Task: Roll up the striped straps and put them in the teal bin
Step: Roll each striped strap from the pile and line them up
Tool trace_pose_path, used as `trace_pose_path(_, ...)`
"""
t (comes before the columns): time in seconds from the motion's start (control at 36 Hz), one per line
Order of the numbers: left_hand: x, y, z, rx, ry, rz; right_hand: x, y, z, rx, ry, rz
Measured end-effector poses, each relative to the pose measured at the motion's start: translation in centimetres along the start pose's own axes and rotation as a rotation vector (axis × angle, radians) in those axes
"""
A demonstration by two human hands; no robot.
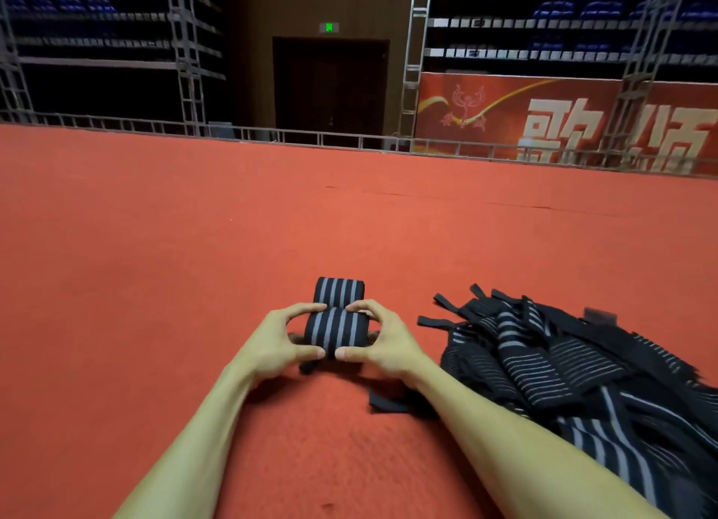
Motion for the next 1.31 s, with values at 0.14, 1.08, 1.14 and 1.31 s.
trace_pose_path(0.14,0.3,-0.7,0.1,-0.057,-0.094,0.008,-0.3,0.2,-0.2,0.011,0.063,-0.009)
trace_pose_path(1.08,-12.7,-1.6,10.5,-0.452,-0.875,-0.194,17.2,7.6,-3.2,0.022,0.664,-0.067)
trace_pose_path(1.14,-16.4,-1.4,12.2,-0.48,-0.835,-0.24,20.7,9.7,-1.8,-0.021,0.702,-0.047)
trace_pose_path(1.31,-24.9,-1.4,15.3,-0.524,-0.775,-0.386,28.3,14.0,2.4,-0.153,0.766,0.001)
Point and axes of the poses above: each hand's wrist, its own y-axis away from the middle knuckle, its own x-axis out of the back of the hand, z = x × y, the point moved 3 cm from there along -y, towards the middle knuckle, and after that the axes turned 4 degrees about z, right-handed, at the moved point
